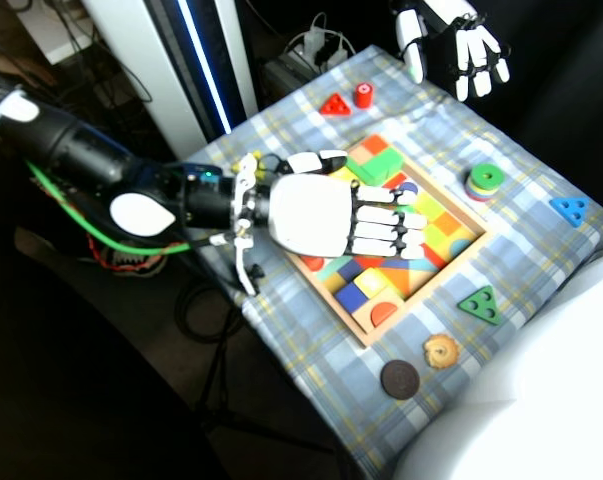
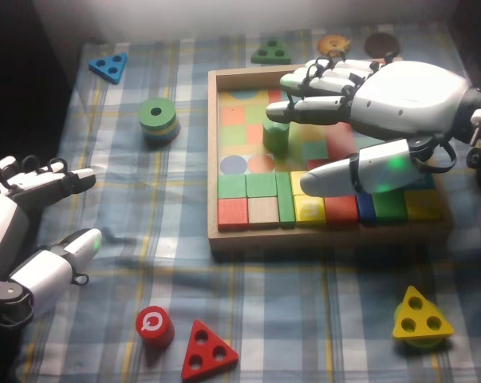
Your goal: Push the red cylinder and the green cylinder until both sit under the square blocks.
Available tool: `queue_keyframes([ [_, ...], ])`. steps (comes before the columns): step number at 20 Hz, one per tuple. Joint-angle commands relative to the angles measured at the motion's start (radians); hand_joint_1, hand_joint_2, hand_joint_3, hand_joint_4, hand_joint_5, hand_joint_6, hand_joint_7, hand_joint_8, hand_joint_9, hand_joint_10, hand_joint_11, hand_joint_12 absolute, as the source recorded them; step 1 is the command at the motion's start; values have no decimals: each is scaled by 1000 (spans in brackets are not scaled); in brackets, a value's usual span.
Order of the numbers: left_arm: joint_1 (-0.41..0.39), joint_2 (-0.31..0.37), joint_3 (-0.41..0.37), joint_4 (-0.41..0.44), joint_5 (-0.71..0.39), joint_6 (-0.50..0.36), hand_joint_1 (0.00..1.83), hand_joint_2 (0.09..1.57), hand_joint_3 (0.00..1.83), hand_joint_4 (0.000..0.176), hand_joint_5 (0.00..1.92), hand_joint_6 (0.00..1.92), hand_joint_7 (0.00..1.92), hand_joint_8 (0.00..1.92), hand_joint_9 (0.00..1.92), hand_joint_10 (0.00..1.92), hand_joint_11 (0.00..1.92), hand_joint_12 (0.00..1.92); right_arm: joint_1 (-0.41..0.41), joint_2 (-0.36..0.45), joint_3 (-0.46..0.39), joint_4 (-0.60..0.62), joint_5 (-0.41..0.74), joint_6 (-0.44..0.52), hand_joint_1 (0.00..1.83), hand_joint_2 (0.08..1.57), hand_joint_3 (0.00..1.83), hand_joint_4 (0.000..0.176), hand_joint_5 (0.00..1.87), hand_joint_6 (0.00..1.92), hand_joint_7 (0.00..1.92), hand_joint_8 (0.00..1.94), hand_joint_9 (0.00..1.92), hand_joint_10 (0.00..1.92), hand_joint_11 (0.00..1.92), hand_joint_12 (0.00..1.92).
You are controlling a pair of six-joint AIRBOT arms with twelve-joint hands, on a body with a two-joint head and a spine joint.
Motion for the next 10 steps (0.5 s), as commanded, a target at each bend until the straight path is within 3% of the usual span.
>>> queue_keyframes([
  [1, -2, -3, 7, 43, -109, -4, 606, 1311, 1, 94, 592, 5, 417, 2, 370, 2, 0, 256, 18, -7, 6, 23, 87, 7, 0, 1019, 0, 87, 225, 23, 0, 0, 0, 0, 0, 0],
  [3, -2, -4, 7, 44, -108, -4, 625, 1314, 1, 92, 593, 3, 422, 2, 380, 3, 0, 262, 18, -8, 8, 15, 74, 7, 0, 1013, 0, 99, 283, 17, 0, 0, 0, 0, 0, 0],
  [7, -2, -3, 6, 44, -108, -4, 584, 1329, 3, 68, 582, 1, 435, 3, 384, 4, 0, 257, 18, -7, 8, -19, 41, 16, 0, 1002, 0, 80, 300, 15, 0, 0, 0, 0, 0, 0],
  [8, -2, -3, 6, 44, -108, -4, 606, 1325, 0, 59, 592, 4, 449, 6, 391, 5, 0, 248, 18, -7, 8, -30, 36, 27, 0, 1011, 0, 98, 299, 13, 0, 0, 0, 0, 0, 0],
  [9, -2, -3, 6, 44, -108, -4, 594, 1328, 1, 70, 573, 3, 429, 5, 369, 3, 0, 187, 18, -7, 5, -46, 32, 40, 0, 1004, 0, 105, 305, 14, 0, 0, 0, 0, 0, 0],
  [10, -2, -3, 6, 44, -108, -4, 611, 1321, 0, 74, 579, 5, 433, 6, 373, 5, 0, 179, 18, -6, -2, -55, 25, 40, 0, 1001, 0, 95, 298, 9, 0, 0, 0, 0, 0, 0],
])
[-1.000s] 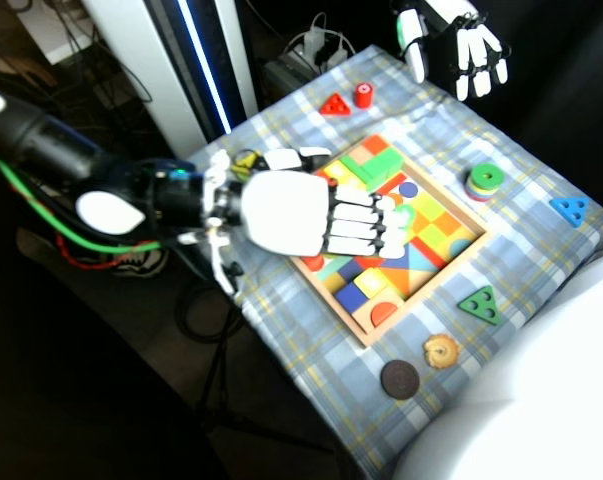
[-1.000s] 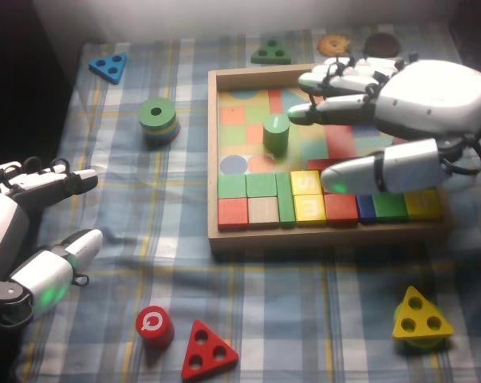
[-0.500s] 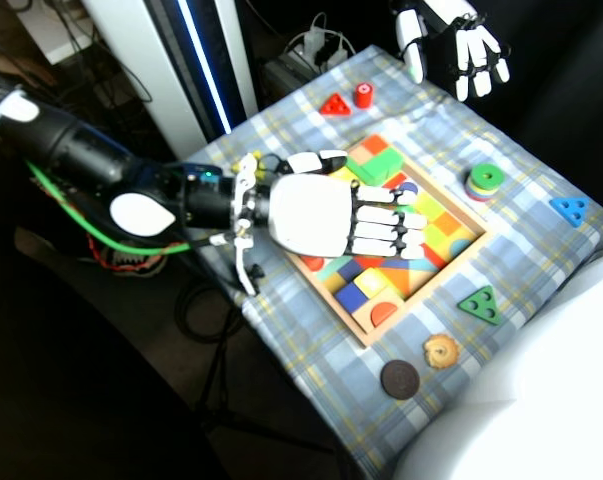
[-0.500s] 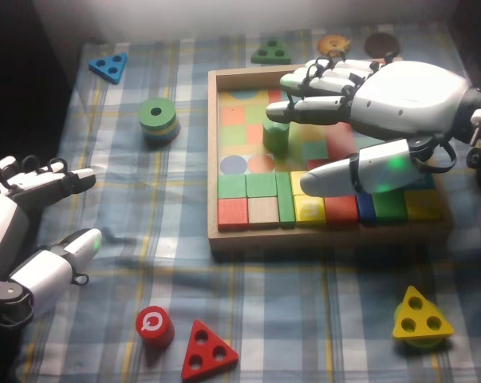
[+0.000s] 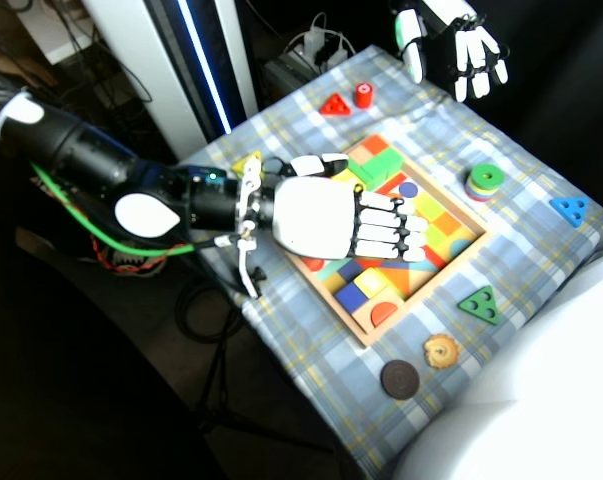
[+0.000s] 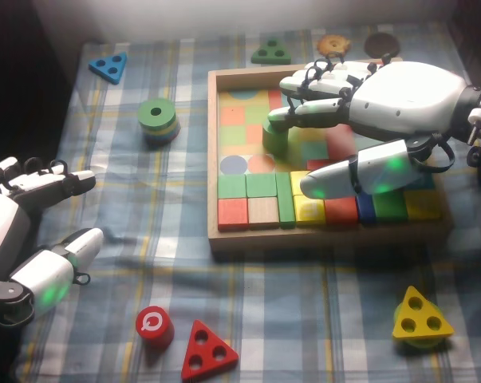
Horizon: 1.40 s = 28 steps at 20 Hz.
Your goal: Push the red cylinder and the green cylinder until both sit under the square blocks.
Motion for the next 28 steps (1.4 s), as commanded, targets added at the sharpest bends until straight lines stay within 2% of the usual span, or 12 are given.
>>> queue_keyframes([
  [1, -2, -2, 6, 41, -111, -3, 611, 1321, 0, 74, 579, 5, 433, 6, 373, 5, 0, 179, 7, 3, -13, -9, 46, 4, 0, 1001, 0, 95, 298, 9, 0, 0, 0, 0, 0, 0],
  [2, -2, -2, 6, 41, -112, -3, 567, 1336, 0, 67, 584, 1, 423, 2, 383, 2, 0, 246, 7, 15, -25, -13, 40, 4, 0, 1015, 2, 62, 309, 13, 0, 0, 0, 0, 0, 0],
  [4, -2, -2, 4, 41, -108, -3, 628, 1312, 1, 87, 607, 1, 451, 1, 410, 2, 0, 368, 6, 47, -46, -20, 23, 4, 0, 1018, 2, 59, 317, 12, 10, 4, 0, 0, 0, 0],
  [5, -2, -2, 4, 39, -106, -3, 665, 1303, 0, 67, 618, 5, 453, 3, 417, 5, 0, 369, 2, 58, -50, -20, 20, 4, 0, 1017, 1, 25, 321, 12, 13, 5, 0, 0, 0, 0],
  [8, -1, -1, 4, 39, -106, -3, 637, 1306, 0, 73, 596, 3, 440, 3, 414, 0, 0, 318, -3, 87, -72, -25, 13, 4, 0, 1008, 0, 51, 310, 4, 18, 5, 0, 0, 0, 0],
  [10, -1, 1, 4, 39, -106, -3, 620, 1304, 0, 104, 571, 4, 421, 3, 397, 1, 0, 297, -4, 108, -86, -40, 1, 4, 0, 987, 0, 89, 302, 0, 9, 0, 0, 0, 0, 0],
  [12, -1, 2, 4, 39, -104, -3, 661, 1300, 0, 75, 602, 6, 438, 4, 404, 3, 0, 407, -9, 139, -109, -53, -11, 4, 0, 990, 0, 103, 303, 0, 27, 7, 0, 0, 0, 0],
  [14, -1, 1, 4, 39, -104, -3, 623, 1301, 1, 101, 593, 1, 421, 0, 384, 0, 0, 370, -16, 167, -128, -56, -17, 4, 0, 989, 0, 102, 306, 2, 46, 12, 0, 0, 0, 0],
  [15, -1, 1, 4, 39, -103, -3, 633, 1304, 1, 83, 597, 2, 431, 3, 392, 3, 0, 408, -19, 178, -135, -56, -19, 4, 0, 1000, 0, 92, 322, 8, 57, 15, 0, 0, 0, 0],
  [20, -1, 2, 3, 39, -102, -3, 686, 1284, 0, 67, 622, 5, 461, 5, 411, 4, 0, 493, -34, 231, -165, -55, -28, 4, 0, 998, 0, 139, 303, 0, 76, 0, 0, 0, 0, 0],
  [21, -1, 2, 3, 39, -102, -3, 700, 1283, 0, 66, 610, 0, 436, 1, 393, 1, 0, 453, -35, 234, -166, -54, -28, 4, 0, 974, 0, 172, 282, 0, 60, 0, 0, 0, 0, 0],
  [28, -1, 2, 3, 38, -101, -3, 665, 1295, 3, 72, 611, 0, 439, 0, 389, 0, 0, 444, -49, 287, -192, -36, -34, 4, 0, 933, 0, 176, 252, 0, 23, 0, 0, 0, 0, 0],
])
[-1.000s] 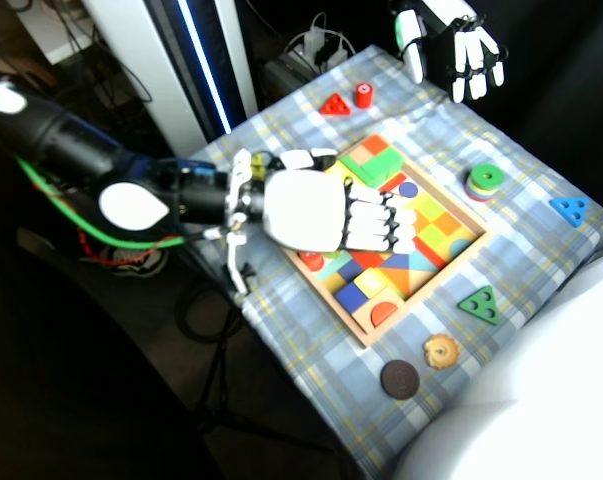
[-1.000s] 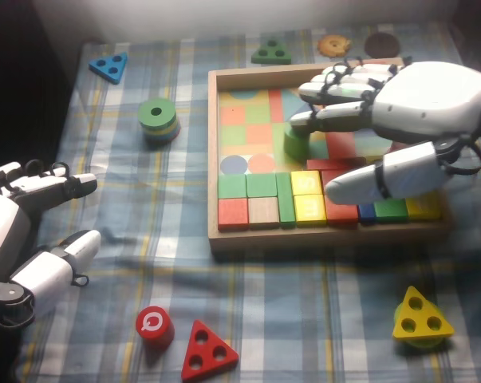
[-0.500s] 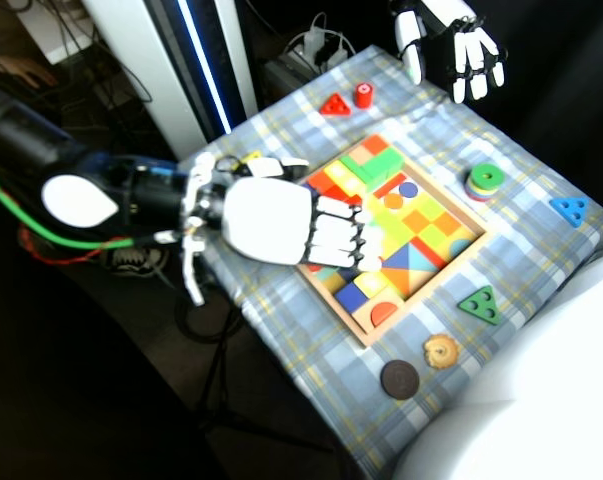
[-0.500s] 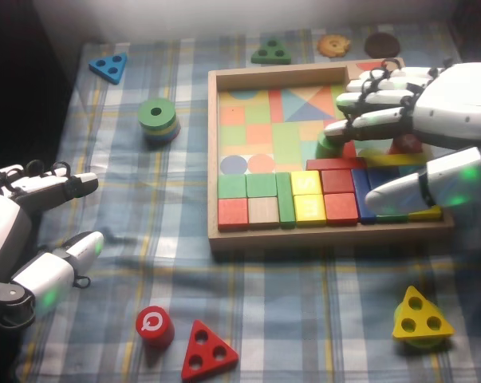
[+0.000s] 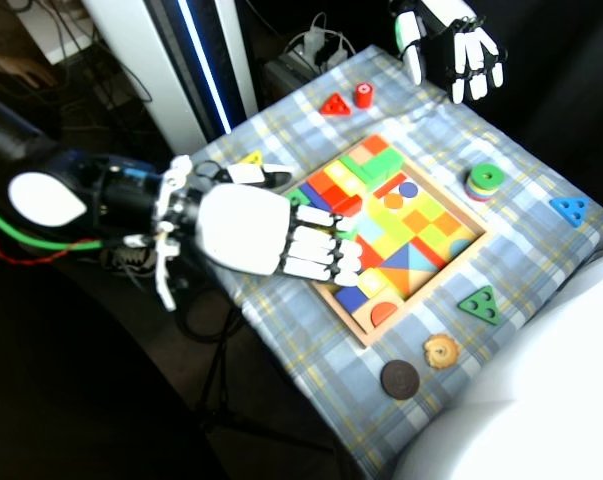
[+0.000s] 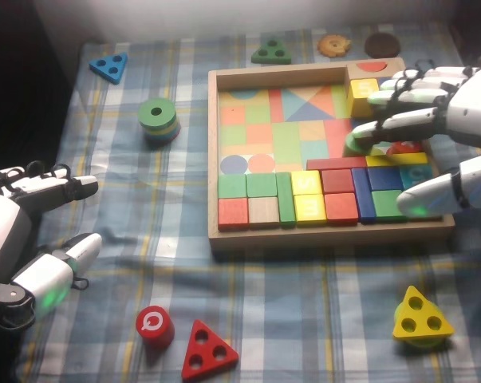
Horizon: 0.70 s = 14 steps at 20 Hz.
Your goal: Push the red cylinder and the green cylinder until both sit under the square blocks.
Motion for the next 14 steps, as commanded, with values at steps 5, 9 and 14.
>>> queue_keyframes([
  [5, -1, 2, 2, 41, -112, -4, 714, 1285, 0, 60, 646, 5, 461, 3, 412, 5, 0, 552, -10, 28, -14, 32, 60, -4, 0, 957, 0, 176, 278, 10, 25, 2, 0, 0, 0, 0],
  [9, -1, 3, 4, 41, -110, -4, 702, 1290, 1, 45, 635, 2, 447, 2, 403, 4, 0, 483, -13, 41, -24, 42, 61, -8, 0, 962, 0, 176, 280, 6, 17, 0, 0, 0, 0, 0],
  [14, -1, 3, 3, 42, -111, -3, 699, 1284, 0, 54, 640, 0, 442, 0, 395, 0, 0, 420, -12, 46, -46, 69, 82, -33, 0, 952, 0, 176, 292, 8, 30, 3, 0, 0, 0, 0],
])
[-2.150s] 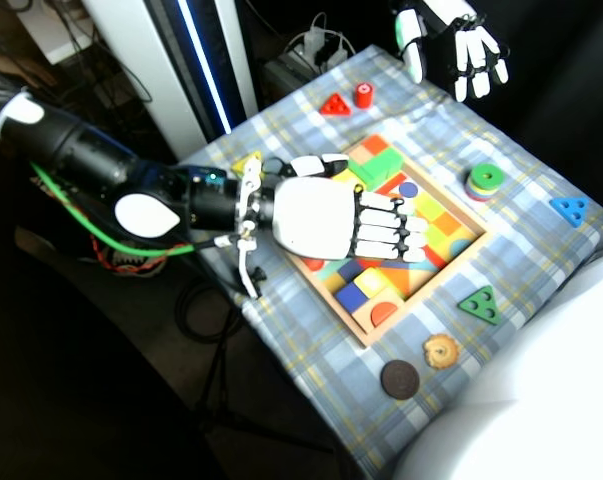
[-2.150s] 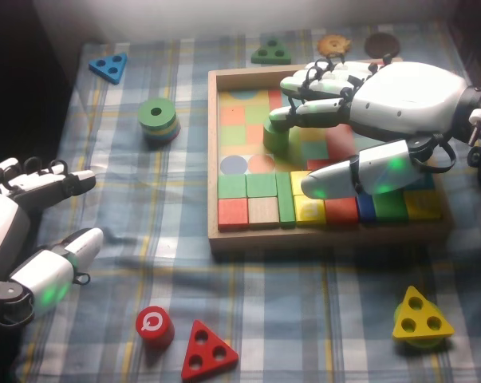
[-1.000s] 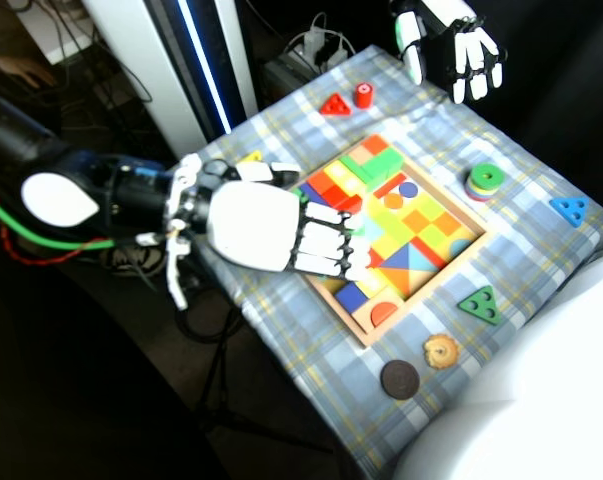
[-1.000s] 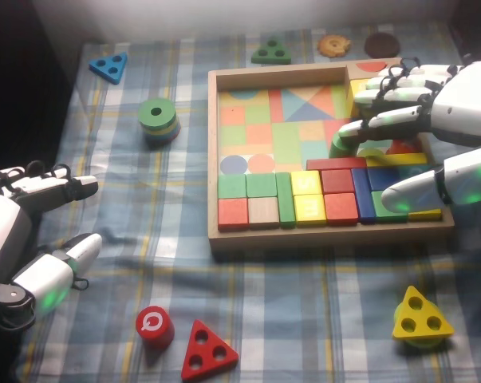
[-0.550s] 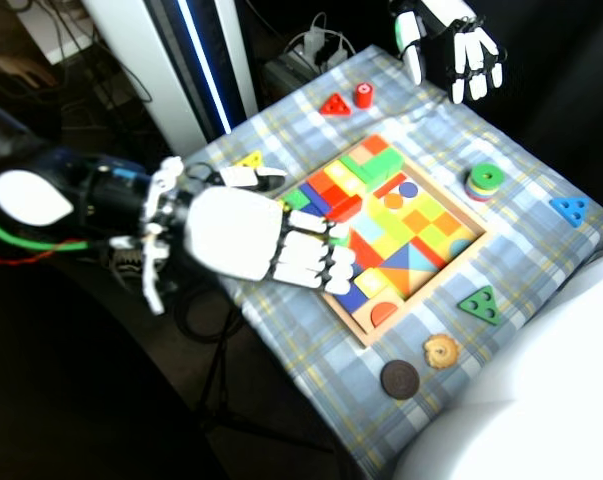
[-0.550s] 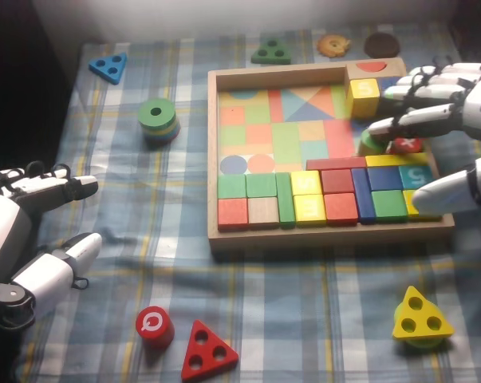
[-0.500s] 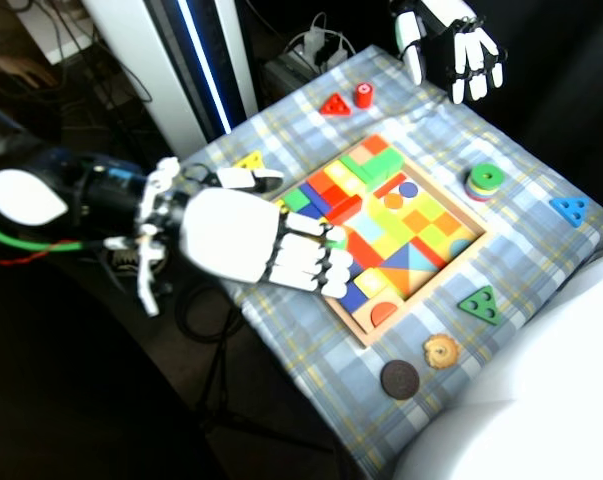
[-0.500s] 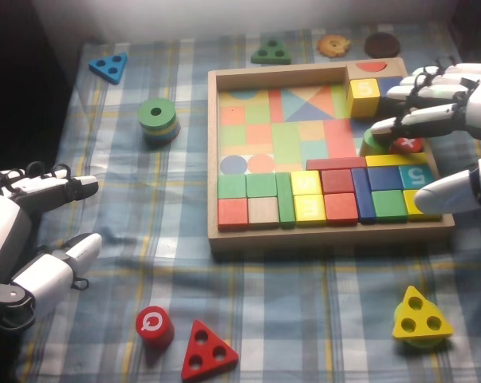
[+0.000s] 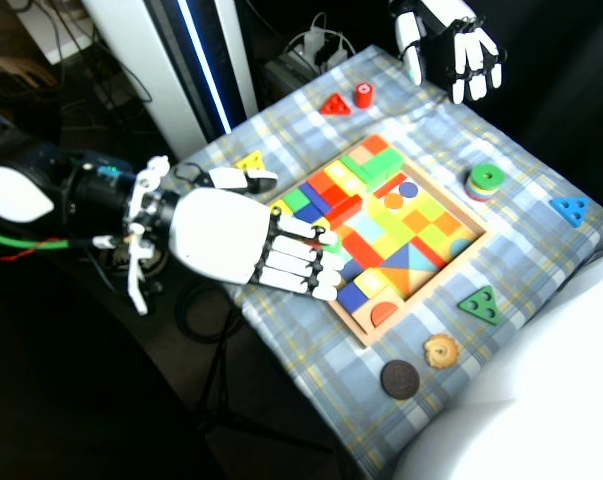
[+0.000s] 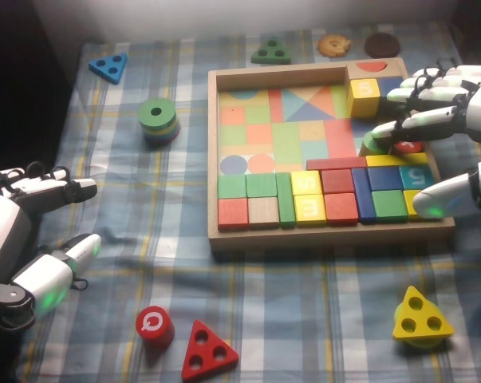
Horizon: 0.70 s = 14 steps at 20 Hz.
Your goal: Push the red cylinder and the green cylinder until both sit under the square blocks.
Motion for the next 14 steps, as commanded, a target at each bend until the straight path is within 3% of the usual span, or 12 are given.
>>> queue_keyframes([
  [1, -1, 2, 3, 43, -111, -3, 700, 1285, 0, 53, 639, 0, 441, 0, 388, 1, 0, 391, 3, 6, -4, 25, 95, -6, 0, 951, 0, 176, 293, 7, 32, 4, 0, 0, 0, 0],
  [2, -1, 2, 3, 43, -111, -3, 720, 1274, 0, 57, 650, 2, 453, 2, 406, 5, 0, 459, 3, 9, -7, 29, 101, -7, 0, 940, 0, 176, 287, 4, 32, 4, 0, 0, 0, 0],
  [3, -1, 2, 3, 43, -111, -3, 712, 1285, 1, 60, 621, 2, 429, 2, 378, 4, 0, 365, 4, 13, -10, 36, 110, -7, 0, 928, 0, 176, 282, 2, 32, 3, 0, 0, 0, 0],
  [4, -1, 2, 2, 43, -112, -3, 731, 1284, 0, 39, 636, 5, 436, 3, 387, 6, 0, 384, 4, 15, -12, 44, 117, -11, 0, 921, 0, 176, 284, 2, 33, 3, 0, 0, 0, 0],
  [5, -1, 2, 1, 43, -112, -3, 693, 1291, 3, 56, 624, 1, 427, 1, 382, 3, 0, 385, 5, 20, -17, 60, 125, -27, 0, 925, 0, 176, 287, 3, 42, 6, 0, 0, 0, 0],
  [7, -1, 1, 2, 43, -112, -3, 719, 1284, 0, 62, 629, 3, 437, 4, 385, 3, 0, 372, 11, 29, -27, 79, 130, -57, 0, 954, 2, 176, 305, 9, 42, 4, 0, 0, 0, 0],
  [8, 0, 1, 2, 43, -112, -3, 699, 1291, 1, 57, 634, 2, 447, 4, 399, 5, 0, 442, 13, 33, -30, 83, 137, -60, 0, 952, 1, 176, 298, 5, 33, 0, 0, 0, 0, 0],
  [10, 1, 1, 2, 42, -112, -3, 716, 1292, 2, 38, 637, 0, 448, 0, 391, 1, 0, 406, 13, 44, -39, 108, 159, -74, 0, 921, 0, 176, 287, 3, 28, 1, 0, 0, 0, 0],
  [11, 1, 1, 2, 42, -113, -3, 717, 1285, 0, 53, 638, 1, 443, 0, 389, 0, 0, 405, 13, 53, -47, 130, 172, -94, 0, 919, 0, 176, 288, 3, 16, 0, 0, 0, 0, 0],
  [14, 2, 2, 2, 42, -115, -3, 680, 1284, 1, 64, 643, 1, 436, 0, 383, 1, 0, 359, -19, 105, -106, 259, 263, -187, 0, 987, 21, 176, 296, 4, 3, 1, 0, 0, 0, 0],
])
